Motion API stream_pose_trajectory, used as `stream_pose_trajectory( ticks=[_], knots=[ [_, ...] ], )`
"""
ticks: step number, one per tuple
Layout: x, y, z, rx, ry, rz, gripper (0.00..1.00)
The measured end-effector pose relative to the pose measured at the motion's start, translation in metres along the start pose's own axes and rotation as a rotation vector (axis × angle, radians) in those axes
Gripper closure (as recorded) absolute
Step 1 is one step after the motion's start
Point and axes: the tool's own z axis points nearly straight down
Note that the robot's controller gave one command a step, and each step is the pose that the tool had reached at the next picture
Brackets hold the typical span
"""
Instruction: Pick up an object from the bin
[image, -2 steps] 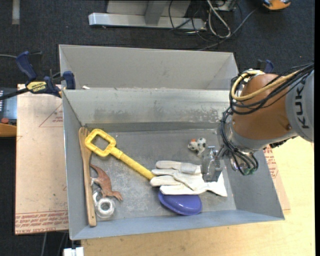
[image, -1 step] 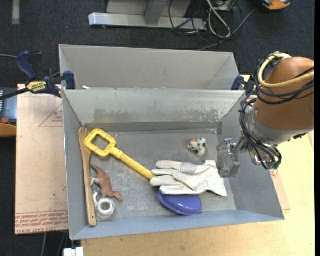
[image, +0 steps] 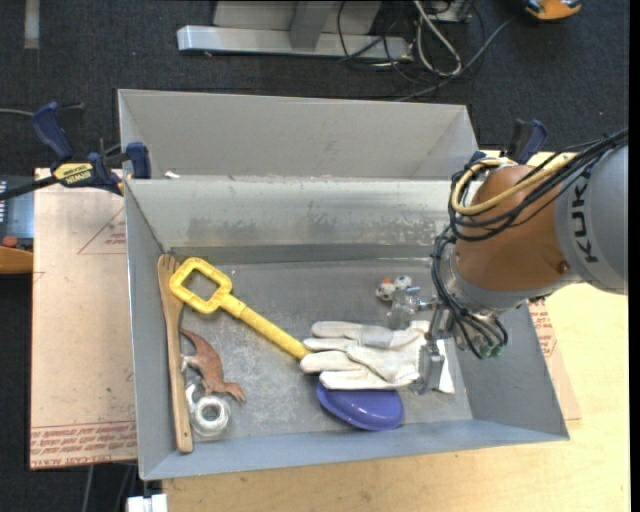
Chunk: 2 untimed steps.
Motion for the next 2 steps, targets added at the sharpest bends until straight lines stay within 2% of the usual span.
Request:
stream_pose_trajectory(
  ticks=[1,2],
  knots=[
    [0.0,0.0,0.0,0.0,0.0,0.0,0.0],
    [0.009,-0.014,0.068,-0.001,-0.001,-0.087,0.0]
  ],
)
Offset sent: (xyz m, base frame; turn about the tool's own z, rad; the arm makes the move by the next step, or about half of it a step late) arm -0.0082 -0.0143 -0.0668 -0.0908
